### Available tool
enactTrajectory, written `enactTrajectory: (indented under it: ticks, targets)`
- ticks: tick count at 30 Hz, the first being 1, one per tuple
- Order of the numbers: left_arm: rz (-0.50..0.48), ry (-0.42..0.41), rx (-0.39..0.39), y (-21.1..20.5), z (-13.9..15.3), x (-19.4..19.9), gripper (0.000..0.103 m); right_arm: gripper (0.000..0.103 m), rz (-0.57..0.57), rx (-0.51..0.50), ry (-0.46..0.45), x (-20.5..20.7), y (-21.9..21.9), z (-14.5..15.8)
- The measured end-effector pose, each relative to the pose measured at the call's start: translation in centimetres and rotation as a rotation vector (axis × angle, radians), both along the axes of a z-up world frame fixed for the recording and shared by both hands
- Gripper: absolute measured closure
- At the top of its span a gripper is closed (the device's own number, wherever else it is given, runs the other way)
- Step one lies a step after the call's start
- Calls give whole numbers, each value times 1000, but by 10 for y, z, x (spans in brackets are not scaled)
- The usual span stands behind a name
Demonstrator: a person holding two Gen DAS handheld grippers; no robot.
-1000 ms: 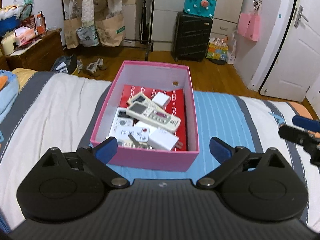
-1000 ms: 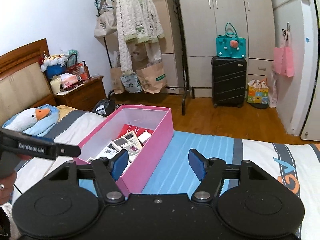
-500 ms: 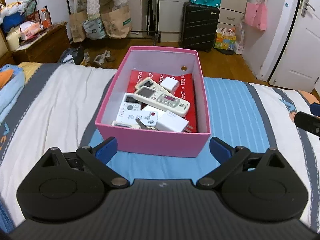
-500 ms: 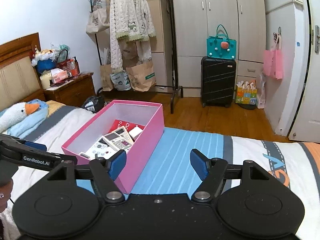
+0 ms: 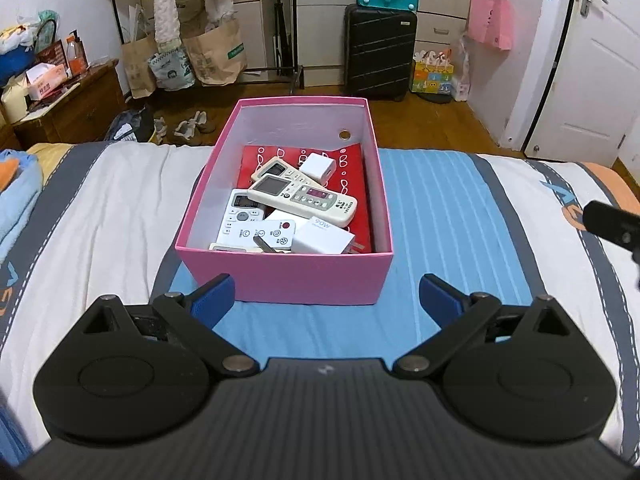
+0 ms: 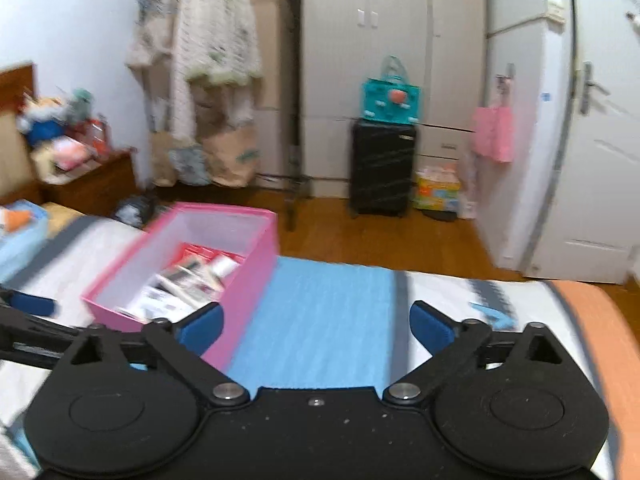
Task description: Organize rigid objects
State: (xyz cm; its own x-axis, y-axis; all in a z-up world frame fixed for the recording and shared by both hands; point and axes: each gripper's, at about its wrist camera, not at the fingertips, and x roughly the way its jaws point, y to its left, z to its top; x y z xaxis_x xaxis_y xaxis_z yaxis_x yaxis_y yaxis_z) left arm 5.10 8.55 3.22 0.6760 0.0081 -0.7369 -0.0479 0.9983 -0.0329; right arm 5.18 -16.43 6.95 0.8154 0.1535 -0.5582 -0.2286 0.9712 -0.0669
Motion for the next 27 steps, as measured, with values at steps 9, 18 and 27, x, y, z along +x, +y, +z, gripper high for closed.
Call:
enactTrajectory:
  ticks: [9, 18, 27]
  targets:
    - [0, 13, 6, -4, 4, -4, 3, 2, -81, -51, 70, -1, -11, -5]
    - [-19, 41, 14, -13, 6, -5, 3, 2, -80, 48, 162, -8, -24, -10]
    - [-19, 73, 15, -16, 2, -1, 3, 2, -80, 20, 155, -8, -17, -9]
